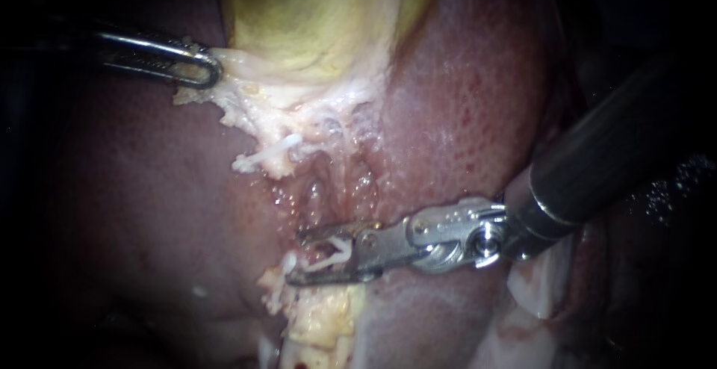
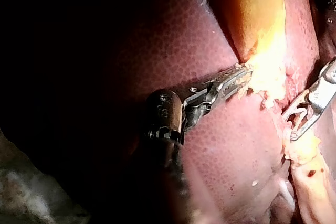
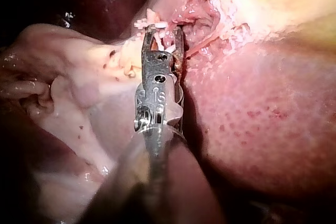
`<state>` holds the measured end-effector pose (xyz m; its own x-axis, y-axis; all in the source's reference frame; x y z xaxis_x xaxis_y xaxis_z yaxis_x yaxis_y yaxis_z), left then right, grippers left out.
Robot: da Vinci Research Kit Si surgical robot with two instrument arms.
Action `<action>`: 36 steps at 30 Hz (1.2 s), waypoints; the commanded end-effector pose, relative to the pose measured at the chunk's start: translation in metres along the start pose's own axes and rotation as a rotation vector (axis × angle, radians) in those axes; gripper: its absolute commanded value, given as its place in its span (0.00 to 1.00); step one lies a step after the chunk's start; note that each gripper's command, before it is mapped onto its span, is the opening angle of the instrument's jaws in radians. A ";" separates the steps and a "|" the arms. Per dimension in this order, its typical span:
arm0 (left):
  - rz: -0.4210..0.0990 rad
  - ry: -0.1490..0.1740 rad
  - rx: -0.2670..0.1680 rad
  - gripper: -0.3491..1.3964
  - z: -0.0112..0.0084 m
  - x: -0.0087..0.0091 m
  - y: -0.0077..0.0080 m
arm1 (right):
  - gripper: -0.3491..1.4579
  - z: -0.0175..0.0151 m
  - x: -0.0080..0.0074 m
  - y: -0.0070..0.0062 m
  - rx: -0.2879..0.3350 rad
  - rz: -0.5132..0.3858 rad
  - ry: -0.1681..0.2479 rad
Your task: Clipping first clip right tube
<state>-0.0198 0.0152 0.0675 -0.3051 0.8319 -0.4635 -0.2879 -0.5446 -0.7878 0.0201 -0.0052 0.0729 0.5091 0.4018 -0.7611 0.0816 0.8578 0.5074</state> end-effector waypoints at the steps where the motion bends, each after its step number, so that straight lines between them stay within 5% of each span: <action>1: 0.000 0.000 0.000 0.00 0.0000 0.0000 0.0000 | 0.30 0.0000 0.0001 0.0000 -0.001 0.001 0.003; 9: 0.000 0.000 0.000 0.00 0.0000 0.0000 0.0000 | 0.45 -0.0007 0.0013 0.0001 0.008 0.011 0.071; 21: 0.000 0.000 0.000 0.00 -0.0001 0.0000 0.0000 | 0.47 -0.0053 0.0036 -0.0009 0.041 0.027 0.127; 36: 0.000 0.000 -0.001 0.00 -0.0001 -0.0001 0.0000 | 0.47 -0.0097 0.0016 -0.0015 0.078 0.056 0.154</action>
<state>-0.0196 0.0152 0.0675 -0.3055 0.8316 -0.4637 -0.2875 -0.5448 -0.7877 0.0123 -0.0026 0.0671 0.3780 0.5030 -0.7773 0.1256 0.8039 0.5813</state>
